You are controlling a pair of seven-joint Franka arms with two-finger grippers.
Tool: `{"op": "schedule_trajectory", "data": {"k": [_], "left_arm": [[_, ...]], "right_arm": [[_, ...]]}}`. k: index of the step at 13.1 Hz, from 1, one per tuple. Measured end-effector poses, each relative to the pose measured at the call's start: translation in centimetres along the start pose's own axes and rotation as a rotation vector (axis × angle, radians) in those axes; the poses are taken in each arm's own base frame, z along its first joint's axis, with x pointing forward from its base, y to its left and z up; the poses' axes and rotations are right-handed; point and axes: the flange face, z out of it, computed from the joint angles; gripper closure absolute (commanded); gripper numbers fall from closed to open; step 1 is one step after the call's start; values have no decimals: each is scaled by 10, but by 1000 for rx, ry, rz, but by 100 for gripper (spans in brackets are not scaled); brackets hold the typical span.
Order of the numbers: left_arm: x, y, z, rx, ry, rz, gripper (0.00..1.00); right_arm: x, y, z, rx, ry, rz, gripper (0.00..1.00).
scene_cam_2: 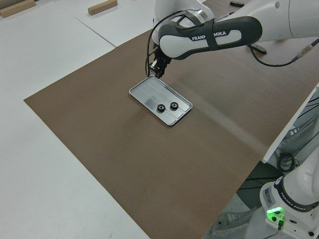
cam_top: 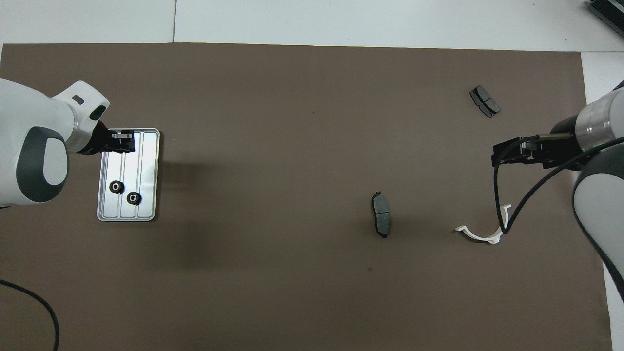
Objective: Place bearing gear from tray to pile
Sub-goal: 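Carry the gear with the left gripper to mid-table and release it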
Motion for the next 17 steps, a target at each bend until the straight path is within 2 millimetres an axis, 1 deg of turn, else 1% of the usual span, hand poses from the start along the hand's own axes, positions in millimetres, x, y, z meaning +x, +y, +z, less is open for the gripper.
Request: {"op": "schedule_trajectory", "data": {"k": [1,2,3,5,6,7,9,10,12,14,15,16,17], "left_arm": [[-3,35,-11,-7,9,-48,100],[-11,77,-14,-18,19,-93,100],[-24,119,-12,-29,26,-128,100],[-52,194,-2,-63,49,-181,100],[-65,226,6,-83,60,-203,100],[-77,252,18,-100,65,-219,100],[-96,297,55,-139,81,-247,100],[-101,310,74,-156,89,-260,100],[-102,318,102,-169,90,-289,100],[-110,330,120,-195,102,-313,58],[-113,334,126,-201,104,-317,35],[-114,335,128,-200,102,-320,7],[-114,333,129,-195,97,-326,0]], "right_arm": [[0,1,0,0,0,3,0],[0,3,0,0,0,4,0],[0,3,0,0,0,5,0],[0,3,0,0,0,5,0],[0,3,0,0,0,5,0],[0,3,0,0,0,5,0],[0,2,0,0,0,4,0],[0,2,0,0,0,4,0],[0,2,0,0,0,3,0],[0,2,0,0,0,3,0],[0,2,0,0,-1,3,0],[0,2,0,0,-1,2,0],[0,1,0,0,-1,-3,0]]}}
